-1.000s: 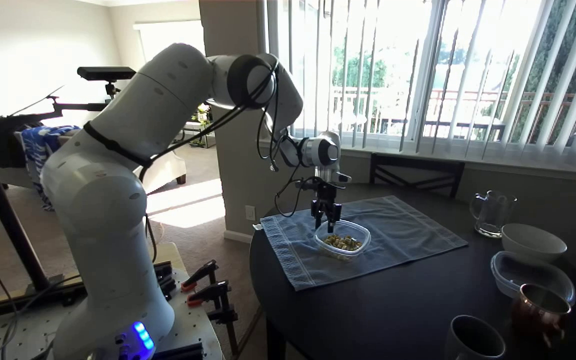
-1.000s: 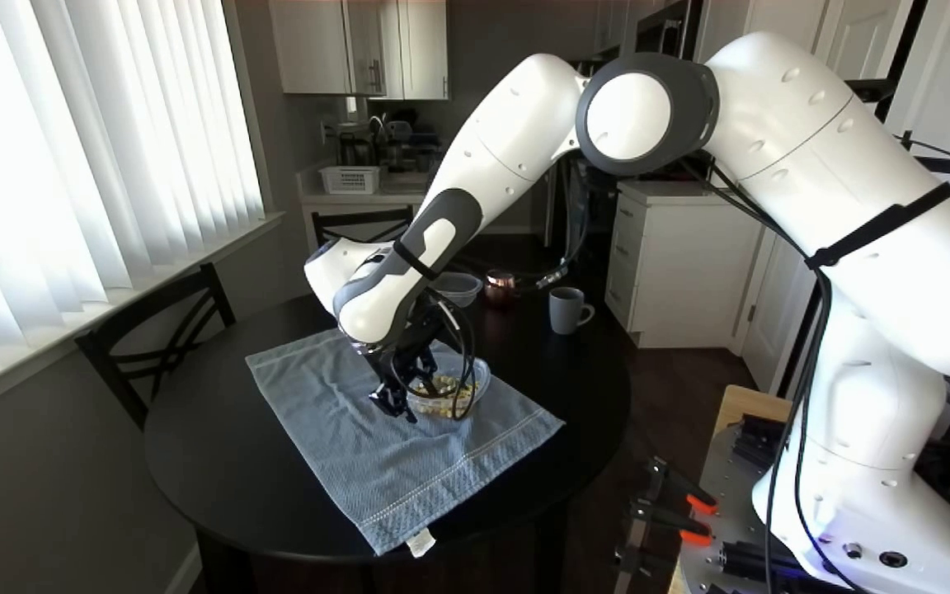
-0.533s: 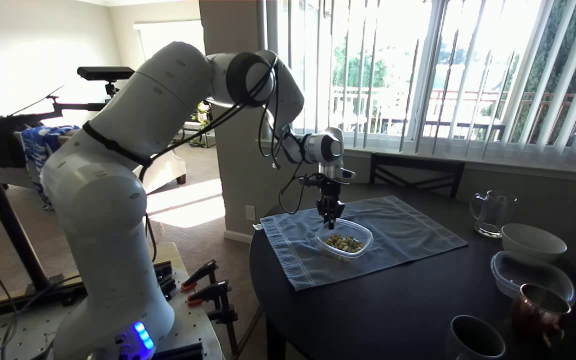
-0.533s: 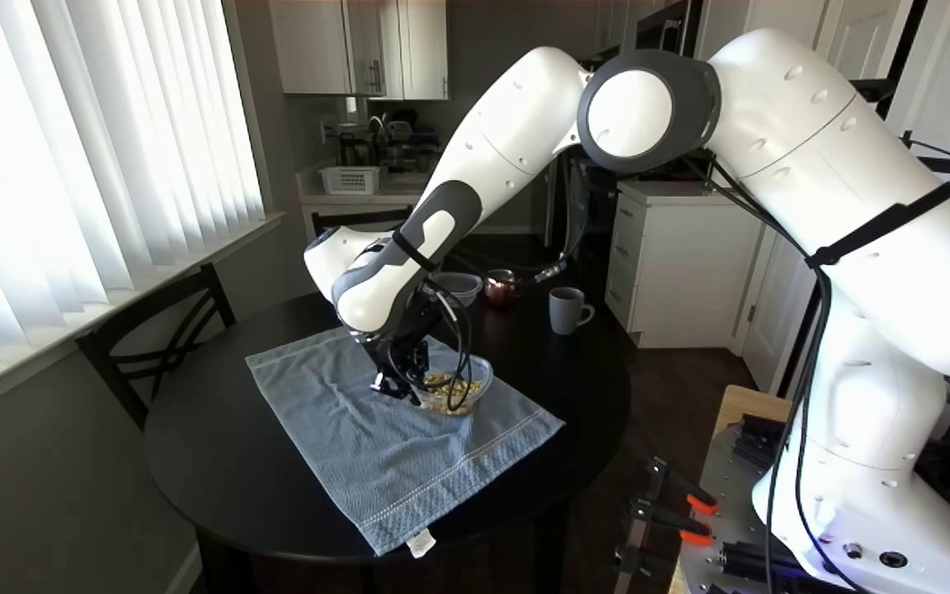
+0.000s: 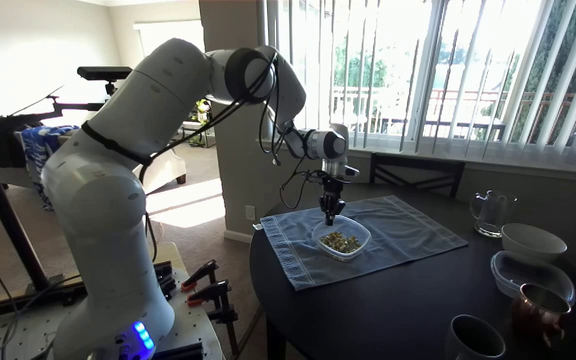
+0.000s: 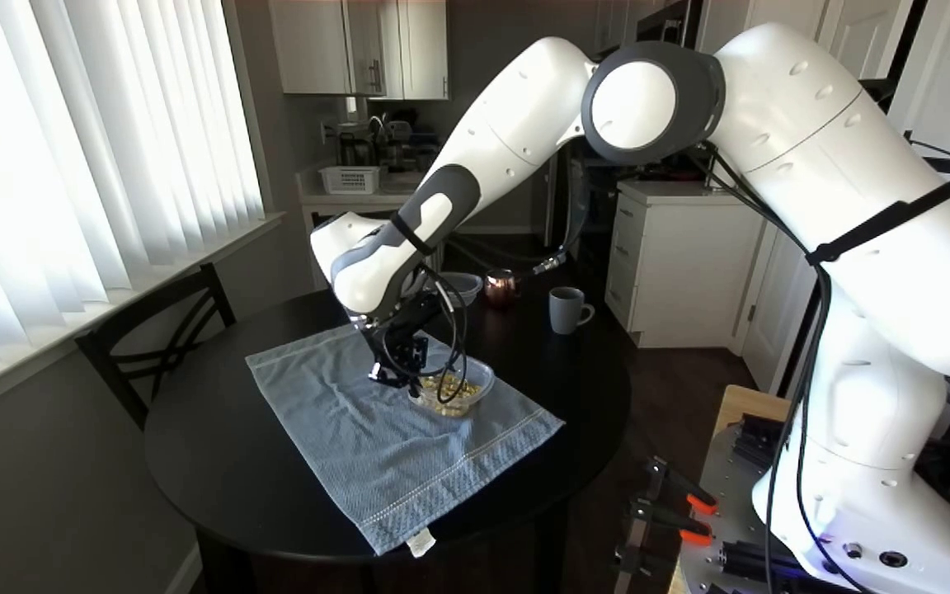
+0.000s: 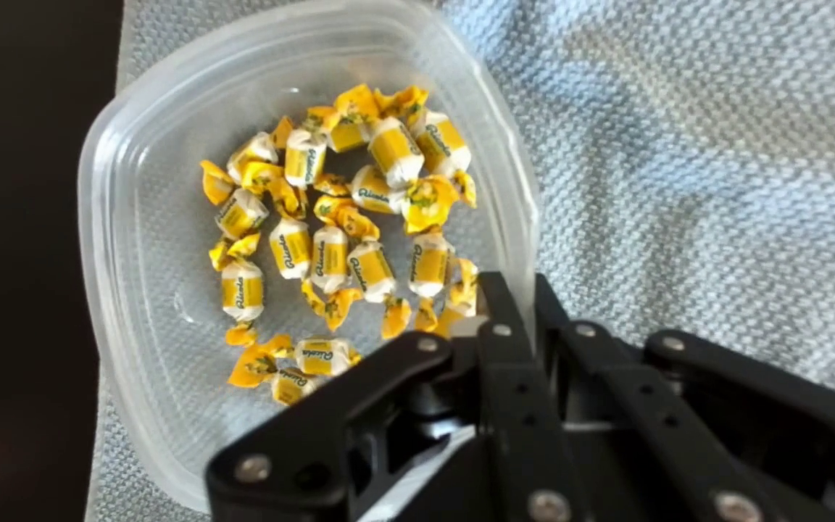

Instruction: Spill the items in the bowl onto the blue towel.

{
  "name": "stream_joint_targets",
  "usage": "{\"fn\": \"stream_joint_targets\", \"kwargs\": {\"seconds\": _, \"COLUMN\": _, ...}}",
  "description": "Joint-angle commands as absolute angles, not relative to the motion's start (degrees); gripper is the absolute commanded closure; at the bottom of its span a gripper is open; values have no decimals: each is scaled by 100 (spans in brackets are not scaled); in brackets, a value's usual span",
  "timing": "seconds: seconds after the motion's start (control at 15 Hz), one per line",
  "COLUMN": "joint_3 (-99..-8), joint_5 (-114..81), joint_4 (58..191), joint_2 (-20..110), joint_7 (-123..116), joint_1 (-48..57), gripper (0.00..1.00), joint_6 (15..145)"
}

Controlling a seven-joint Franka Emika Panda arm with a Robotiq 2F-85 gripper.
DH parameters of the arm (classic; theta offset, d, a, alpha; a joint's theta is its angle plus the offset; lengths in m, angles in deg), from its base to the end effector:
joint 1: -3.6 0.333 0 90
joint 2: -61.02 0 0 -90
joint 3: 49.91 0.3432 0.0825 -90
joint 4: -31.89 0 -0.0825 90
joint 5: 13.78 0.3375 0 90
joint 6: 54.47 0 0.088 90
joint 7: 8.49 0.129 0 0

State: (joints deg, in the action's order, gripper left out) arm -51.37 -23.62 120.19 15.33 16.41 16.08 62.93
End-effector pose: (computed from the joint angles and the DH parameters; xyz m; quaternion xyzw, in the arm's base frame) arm 0.6417 0.1145 0.1910 0.9842 -0.0669 -0.1124 0.1197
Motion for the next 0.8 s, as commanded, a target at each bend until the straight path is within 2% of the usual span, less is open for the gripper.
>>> {"fn": "stream_joint_targets", "kwargs": {"seconds": 0.0, "joint_3": -4894, "joint_5": -1527, "joint_4": 12463, "joint_2": 2520, "joint_7": 1366, "joint_1": 1227, "gripper": 96, "joint_6": 6265}}
{"fn": "stream_joint_targets", "kwargs": {"seconds": 0.4, "joint_3": -4747, "joint_5": -28, "joint_4": 12436, "joint_2": 3790, "joint_7": 1085, "joint_1": 618, "gripper": 96, "joint_6": 6183}}
{"fn": "stream_joint_targets", "kwargs": {"seconds": 0.73, "joint_3": -4458, "joint_5": 1632, "joint_4": 12245, "joint_2": 3888, "joint_7": 453, "joint_1": 289, "gripper": 95, "joint_6": 6341}}
